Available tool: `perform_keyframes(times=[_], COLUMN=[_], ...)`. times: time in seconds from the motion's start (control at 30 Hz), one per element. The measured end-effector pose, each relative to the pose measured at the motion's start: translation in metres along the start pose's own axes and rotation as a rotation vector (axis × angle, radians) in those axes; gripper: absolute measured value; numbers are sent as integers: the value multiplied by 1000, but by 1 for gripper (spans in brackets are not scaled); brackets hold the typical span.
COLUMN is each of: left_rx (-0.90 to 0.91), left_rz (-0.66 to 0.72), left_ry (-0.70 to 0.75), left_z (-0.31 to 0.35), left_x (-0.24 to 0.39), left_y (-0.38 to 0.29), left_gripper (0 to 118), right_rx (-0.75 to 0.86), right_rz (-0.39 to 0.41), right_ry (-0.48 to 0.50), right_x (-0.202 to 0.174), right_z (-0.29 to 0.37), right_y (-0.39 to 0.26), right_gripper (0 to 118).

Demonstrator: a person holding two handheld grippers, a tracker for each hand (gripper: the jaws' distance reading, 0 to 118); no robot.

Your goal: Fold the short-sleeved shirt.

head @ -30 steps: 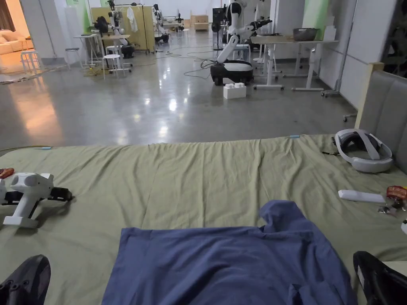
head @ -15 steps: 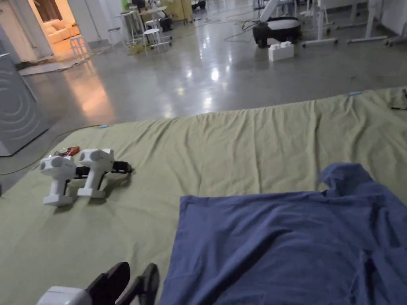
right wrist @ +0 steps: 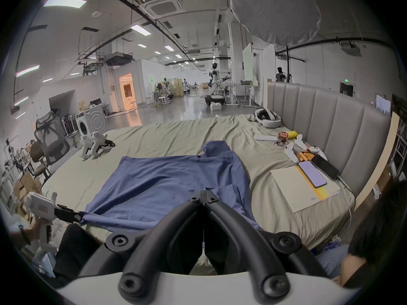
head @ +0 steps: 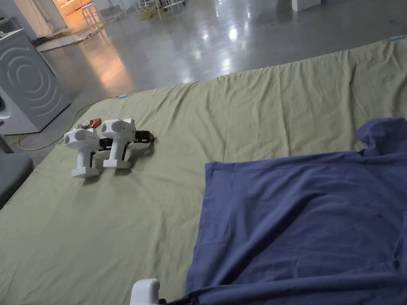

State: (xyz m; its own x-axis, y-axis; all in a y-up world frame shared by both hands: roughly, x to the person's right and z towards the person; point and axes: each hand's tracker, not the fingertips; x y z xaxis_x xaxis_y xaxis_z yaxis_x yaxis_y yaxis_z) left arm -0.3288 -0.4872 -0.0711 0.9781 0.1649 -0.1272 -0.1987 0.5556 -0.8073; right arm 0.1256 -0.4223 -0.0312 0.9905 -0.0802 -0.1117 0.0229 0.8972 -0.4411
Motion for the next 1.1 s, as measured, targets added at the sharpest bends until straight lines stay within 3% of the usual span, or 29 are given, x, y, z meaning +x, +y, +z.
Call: perform_keyframes(times=[0.03,0.13,0.2,0.33,0.53,0.57,0.63,0.67,0.9,0.93,1.0,1.1], left_rx=[1,-19,-37,-73,-183,-186,-177,-171,-182,-182,-183,-184], left_rz=[1,-4,-21,-137,-149,-189,-221,-224,-236,-233,-228,-230], left_ry=[2,-5,16,22,60,76,97,107,120,118,113,116], left_z=[-3,-10,-17,-27,-59,-61,-61,-61,-56,-54,-53,-53], left_x=[-1,0,6,27,39,45,53,56,69,69,70,71], left_y=[1,6,5,-3,17,11,4,2,2,3,4,4], left_gripper=[76,31,21,13,11,11,11,11,11,11,11,11], right_rx=[-3,-19,-25,-44,-105,-137,-238,-293,-434,-436,-429,-461], right_rz=[-3,-5,-8,-13,-38,-56,-67,-70,-143,-160,-200,-187], right_ry=[-4,-16,-23,-38,-119,-135,-149,-164,-149,-142,-105,-99], right_x=[1,5,7,10,35,43,58,73,118,123,132,135], right_z=[0,-3,-4,-7,-25,-32,-50,-61,-111,-118,-126,-141], right_y=[-1,-2,-3,-7,-17,-20,-28,-39,-86,-90,-93,-97], right_gripper=[2,2,2,2,4,28,95,111,108,102,73,62])
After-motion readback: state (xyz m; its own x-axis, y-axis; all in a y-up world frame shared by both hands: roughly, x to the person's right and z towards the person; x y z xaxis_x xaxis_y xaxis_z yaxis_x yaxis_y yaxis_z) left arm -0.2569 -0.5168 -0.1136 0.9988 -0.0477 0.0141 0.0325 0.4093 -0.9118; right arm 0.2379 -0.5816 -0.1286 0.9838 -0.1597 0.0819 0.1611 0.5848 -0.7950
